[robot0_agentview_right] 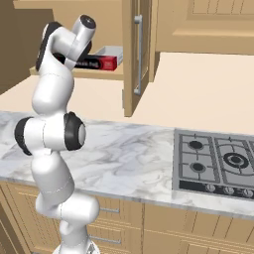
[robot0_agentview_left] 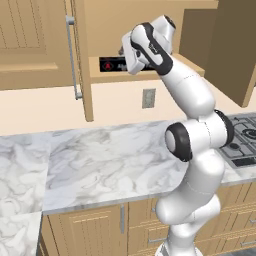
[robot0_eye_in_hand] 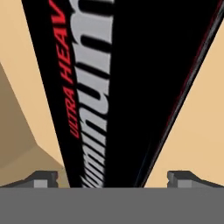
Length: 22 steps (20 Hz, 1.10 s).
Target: Retrieve the tupperware and aluminum foil from the cabinet and place them on the dining counter near the plate with steak and bell pepper to prepare for storing leftovers.
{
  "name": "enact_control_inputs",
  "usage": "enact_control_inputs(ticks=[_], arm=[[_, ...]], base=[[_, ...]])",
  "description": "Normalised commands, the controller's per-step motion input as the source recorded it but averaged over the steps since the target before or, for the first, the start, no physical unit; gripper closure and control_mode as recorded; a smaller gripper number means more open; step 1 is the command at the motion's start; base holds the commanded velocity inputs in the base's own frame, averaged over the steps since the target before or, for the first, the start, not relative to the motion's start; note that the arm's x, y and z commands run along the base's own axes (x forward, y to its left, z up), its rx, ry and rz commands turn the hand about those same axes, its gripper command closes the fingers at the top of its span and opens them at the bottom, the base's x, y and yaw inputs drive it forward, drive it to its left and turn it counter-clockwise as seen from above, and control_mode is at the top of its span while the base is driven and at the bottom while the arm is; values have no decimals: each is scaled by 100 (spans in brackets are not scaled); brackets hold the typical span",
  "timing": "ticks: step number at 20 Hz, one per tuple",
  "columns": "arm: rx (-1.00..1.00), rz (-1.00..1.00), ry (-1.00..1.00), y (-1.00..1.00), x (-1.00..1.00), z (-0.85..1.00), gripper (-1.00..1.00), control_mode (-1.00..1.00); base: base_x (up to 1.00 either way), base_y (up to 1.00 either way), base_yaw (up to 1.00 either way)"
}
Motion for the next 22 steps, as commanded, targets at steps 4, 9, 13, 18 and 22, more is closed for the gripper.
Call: enact_control_inputs(ticks=[4, 9, 13, 18, 22], arm=[[0, 0, 2, 0, 23, 0, -100, -100], [0, 0, 7, 0, 13, -8, -100, -100], [0, 0, 14, 0, 0, -24, -100, -100], [0, 0, 13, 0, 0, -47, -100, -100], [0, 0, 8, 0, 0, -69, -100, -100]], base=[[0, 0, 0], [0, 0, 0], [0, 0, 0], [0, 0, 0], [0, 0, 0]])
